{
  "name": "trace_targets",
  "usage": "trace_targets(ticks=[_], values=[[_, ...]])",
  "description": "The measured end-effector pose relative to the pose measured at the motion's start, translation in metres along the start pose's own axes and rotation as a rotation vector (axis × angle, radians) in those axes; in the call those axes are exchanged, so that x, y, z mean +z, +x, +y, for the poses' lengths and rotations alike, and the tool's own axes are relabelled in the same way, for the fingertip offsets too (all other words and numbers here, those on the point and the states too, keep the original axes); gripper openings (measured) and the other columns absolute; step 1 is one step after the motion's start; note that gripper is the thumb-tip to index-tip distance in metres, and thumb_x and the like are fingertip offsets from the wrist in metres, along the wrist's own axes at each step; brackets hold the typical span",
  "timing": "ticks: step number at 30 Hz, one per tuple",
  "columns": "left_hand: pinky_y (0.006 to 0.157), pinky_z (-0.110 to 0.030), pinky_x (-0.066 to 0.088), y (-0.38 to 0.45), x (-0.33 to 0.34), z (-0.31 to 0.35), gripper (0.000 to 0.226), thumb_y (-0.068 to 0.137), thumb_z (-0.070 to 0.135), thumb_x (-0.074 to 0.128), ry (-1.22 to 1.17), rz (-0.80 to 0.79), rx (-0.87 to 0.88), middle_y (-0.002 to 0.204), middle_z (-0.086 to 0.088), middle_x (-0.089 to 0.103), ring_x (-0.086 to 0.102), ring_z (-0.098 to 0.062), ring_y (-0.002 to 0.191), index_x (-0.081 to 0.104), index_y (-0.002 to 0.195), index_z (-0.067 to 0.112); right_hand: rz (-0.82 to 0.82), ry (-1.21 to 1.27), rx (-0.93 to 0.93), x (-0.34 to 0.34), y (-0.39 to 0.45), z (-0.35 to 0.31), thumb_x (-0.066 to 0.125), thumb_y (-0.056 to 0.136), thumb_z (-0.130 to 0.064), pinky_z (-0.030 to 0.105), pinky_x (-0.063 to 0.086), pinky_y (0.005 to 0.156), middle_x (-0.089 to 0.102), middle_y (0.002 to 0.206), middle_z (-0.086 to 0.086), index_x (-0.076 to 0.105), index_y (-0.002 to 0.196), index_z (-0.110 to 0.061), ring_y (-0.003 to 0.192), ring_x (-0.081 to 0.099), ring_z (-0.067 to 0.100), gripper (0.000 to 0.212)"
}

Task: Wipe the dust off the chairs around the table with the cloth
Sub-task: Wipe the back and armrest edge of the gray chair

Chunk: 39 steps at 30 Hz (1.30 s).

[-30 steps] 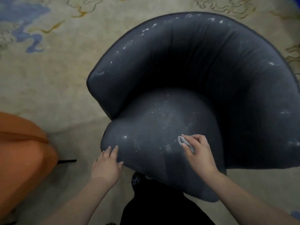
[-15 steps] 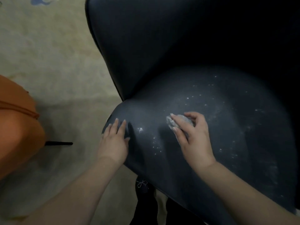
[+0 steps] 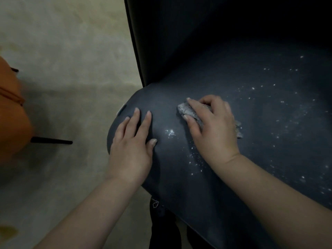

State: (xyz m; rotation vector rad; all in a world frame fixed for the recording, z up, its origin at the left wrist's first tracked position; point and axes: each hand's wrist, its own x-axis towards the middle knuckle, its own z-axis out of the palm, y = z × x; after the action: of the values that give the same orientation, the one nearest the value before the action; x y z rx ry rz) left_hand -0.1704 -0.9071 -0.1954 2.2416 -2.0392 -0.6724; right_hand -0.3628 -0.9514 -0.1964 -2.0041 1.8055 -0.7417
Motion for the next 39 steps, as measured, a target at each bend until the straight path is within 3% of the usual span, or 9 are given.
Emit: trace_targets(ticks=[3,9,15,20,26,30,34,39], values=[[0.118,-0.039,0.017,0.0,0.0,0.001,0.063,0.096,0.041,0.043,-0.022,0.004,-0.003,0.161,0.013,0.004,0.005,-0.017,0.145,0.012,0.151,0.041,0.025,0.026,0.022,0.009,0.008,-0.012,0.065,0.088,-0.024,0.039,0.044,0.086,0.059,0.107,0.003,0.067,0.117,-0.018,0.099,0.051,0.025,0.03],[0.119,-0.038,0.014,-0.001,-0.003,-0.001,0.062,0.097,0.042,0.038,-0.004,-0.019,0.012,0.161,0.012,-0.001,0.001,-0.016,0.146,0.009,0.151,0.04,-0.115,-0.101,-0.212,-0.011,-0.022,0.007,0.057,0.09,-0.028,0.04,0.038,0.09,0.056,0.124,0.006,0.063,0.124,-0.018,0.111,0.047,0.027,0.036],[0.12,-0.038,0.013,-0.004,-0.003,0.0,0.061,0.097,0.042,0.032,0.017,-0.017,0.034,0.162,0.007,-0.001,0.0,-0.019,0.147,0.009,0.153,0.035,-0.109,0.012,-0.017,0.008,0.014,-0.017,0.065,0.088,-0.026,0.044,0.042,0.095,0.047,0.128,0.008,0.055,0.131,-0.017,0.112,0.042,0.028,0.046],[0.118,-0.035,0.012,-0.006,-0.006,-0.007,0.061,0.097,0.041,0.038,-0.004,-0.029,0.063,0.162,0.01,0.0,0.0,-0.016,0.147,0.012,0.152,0.036,-0.235,-0.025,-0.178,-0.001,-0.026,-0.015,0.056,0.092,-0.026,0.048,0.042,0.097,0.044,0.135,0.008,0.051,0.135,-0.015,0.121,0.039,0.027,0.044],[0.117,-0.032,0.011,-0.008,-0.008,-0.008,0.061,0.098,0.038,0.042,-0.027,-0.036,0.083,0.162,0.01,0.001,-0.001,-0.015,0.147,0.015,0.152,0.036,-0.13,0.065,-0.018,0.004,-0.004,-0.021,0.055,0.094,-0.025,0.047,0.044,0.094,0.043,0.125,0.012,0.051,0.136,-0.02,0.11,0.045,0.029,0.043],[0.118,-0.035,0.013,-0.007,-0.009,-0.01,0.058,0.098,0.038,0.038,-0.053,-0.065,0.083,0.162,0.011,-0.001,-0.002,-0.014,0.147,0.016,0.152,0.034,-0.197,-0.041,-0.153,0.02,-0.024,-0.052,0.055,0.089,-0.037,0.044,0.047,0.084,0.049,0.123,0.013,0.059,0.128,-0.026,0.103,0.048,0.032,0.04],[0.118,-0.036,0.014,-0.007,-0.011,-0.016,0.06,0.099,0.036,0.041,-0.037,-0.077,0.107,0.161,0.011,0.0,-0.001,-0.014,0.147,0.013,0.152,0.036,-0.086,-0.149,-0.153,0.006,-0.029,-0.024,0.072,0.08,-0.015,0.045,0.05,0.073,0.055,0.111,0.021,0.065,0.121,-0.018,0.091,0.052,0.041,0.042],[0.12,-0.037,0.014,-0.008,-0.012,-0.013,0.061,0.099,0.035,0.04,-0.031,-0.079,0.103,0.162,0.009,-0.001,-0.002,-0.015,0.147,0.012,0.153,0.034,-0.019,-0.049,-0.072,0.011,-0.033,-0.031,0.069,0.083,-0.019,0.049,0.049,0.084,0.052,0.116,0.023,0.064,0.122,-0.013,0.099,0.051,0.04,0.039]])
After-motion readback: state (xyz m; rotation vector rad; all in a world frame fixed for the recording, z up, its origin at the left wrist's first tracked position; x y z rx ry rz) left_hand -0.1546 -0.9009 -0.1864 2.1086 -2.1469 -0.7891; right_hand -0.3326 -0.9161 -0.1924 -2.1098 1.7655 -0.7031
